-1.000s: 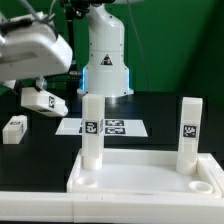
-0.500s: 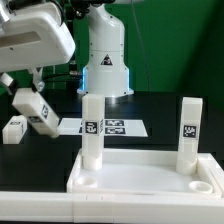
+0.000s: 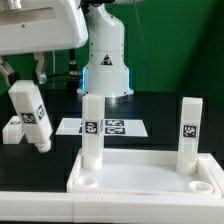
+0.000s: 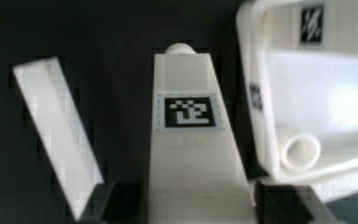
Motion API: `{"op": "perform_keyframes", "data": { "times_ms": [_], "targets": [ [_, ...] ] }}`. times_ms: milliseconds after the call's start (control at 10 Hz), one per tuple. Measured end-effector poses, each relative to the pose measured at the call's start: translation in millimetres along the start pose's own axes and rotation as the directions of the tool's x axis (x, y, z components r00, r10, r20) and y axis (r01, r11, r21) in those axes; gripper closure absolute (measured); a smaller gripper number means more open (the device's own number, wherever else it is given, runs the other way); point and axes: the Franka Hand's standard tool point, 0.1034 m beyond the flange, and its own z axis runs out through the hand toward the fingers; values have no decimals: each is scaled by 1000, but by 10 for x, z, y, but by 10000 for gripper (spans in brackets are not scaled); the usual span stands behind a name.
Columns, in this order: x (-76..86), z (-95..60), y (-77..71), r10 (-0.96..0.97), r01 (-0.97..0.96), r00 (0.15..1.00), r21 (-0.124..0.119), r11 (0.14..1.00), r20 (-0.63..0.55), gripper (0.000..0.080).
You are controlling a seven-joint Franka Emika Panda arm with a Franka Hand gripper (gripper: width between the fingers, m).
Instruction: Assemble desk
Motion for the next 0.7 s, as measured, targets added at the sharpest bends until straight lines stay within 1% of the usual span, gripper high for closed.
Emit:
{"op": "perform_keyframes", "data": {
  "times_ms": [100, 200, 300, 400, 500, 700],
  "targets": [
    [0, -19, -103, -21, 21, 1000, 2, 1000, 2, 515],
    [114, -53, -244, -50, 50, 999, 5, 999, -15, 515],
    [198, -57, -376, -89, 89, 996, 4, 996, -22, 515],
    [219, -45, -445, -107, 107, 994, 2, 994, -19, 515],
    [206, -39, -399, -100, 100, 995, 1, 995, -19, 515],
    [222, -31, -388, -99, 99, 995, -5, 995, -32, 515]
  ]
}}
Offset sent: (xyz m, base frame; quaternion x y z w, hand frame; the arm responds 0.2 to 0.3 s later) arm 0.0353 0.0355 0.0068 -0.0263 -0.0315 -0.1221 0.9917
